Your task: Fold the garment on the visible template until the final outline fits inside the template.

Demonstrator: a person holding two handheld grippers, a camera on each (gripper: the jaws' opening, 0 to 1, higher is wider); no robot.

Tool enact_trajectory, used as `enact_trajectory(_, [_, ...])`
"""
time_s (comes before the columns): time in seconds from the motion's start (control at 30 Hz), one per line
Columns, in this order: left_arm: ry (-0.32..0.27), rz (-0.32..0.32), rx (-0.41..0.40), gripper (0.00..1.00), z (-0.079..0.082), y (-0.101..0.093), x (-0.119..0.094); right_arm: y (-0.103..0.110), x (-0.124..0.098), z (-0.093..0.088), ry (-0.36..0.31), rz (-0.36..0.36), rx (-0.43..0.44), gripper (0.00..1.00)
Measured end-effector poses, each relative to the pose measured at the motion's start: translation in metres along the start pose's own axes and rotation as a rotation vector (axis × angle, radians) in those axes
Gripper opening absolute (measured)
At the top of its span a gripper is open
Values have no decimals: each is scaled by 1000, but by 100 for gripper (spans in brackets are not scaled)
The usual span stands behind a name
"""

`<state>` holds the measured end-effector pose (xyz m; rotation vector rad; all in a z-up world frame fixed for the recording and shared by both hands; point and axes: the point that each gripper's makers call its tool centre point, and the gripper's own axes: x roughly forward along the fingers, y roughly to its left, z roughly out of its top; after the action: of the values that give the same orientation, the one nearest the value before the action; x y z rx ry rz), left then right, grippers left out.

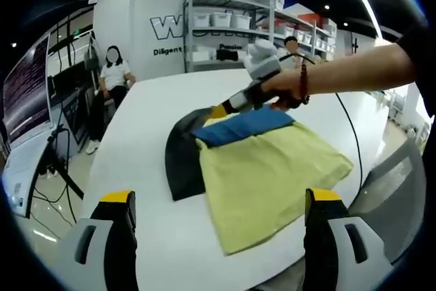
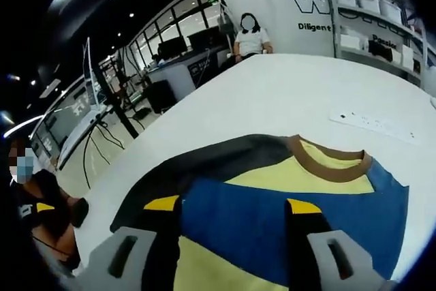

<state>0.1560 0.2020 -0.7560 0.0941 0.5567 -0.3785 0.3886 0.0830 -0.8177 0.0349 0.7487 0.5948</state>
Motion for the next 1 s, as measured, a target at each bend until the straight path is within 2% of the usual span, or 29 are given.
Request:
enact_trajectory(0.13, [-4, 1, 2, 99, 2, -1, 0, -17, -7, -2, 4, -42, 4, 76])
enact_trajectory(0.23, [-4, -3, -5, 99, 2, -3, 2, -25, -15, -4, 2, -39, 24, 76])
enact_trajectory(0.4, [-5, -17, 2, 99, 5, -10, 5, -49, -28, -17, 21, -84, 23, 77])
enact_trajectory(0.63, [-5, -23, 9, 99, 9, -16, 7, -72, -46, -27, 20, -107, 47, 76])
enact_trajectory(0.73, [0, -26, -4, 99, 8, -19, 9, -88, -59, -38, 27, -131, 56, 76])
enact_trajectory(1.0, [5, -36, 10, 99, 10, -25, 12, -111, -79, -58, 34, -162, 78, 74])
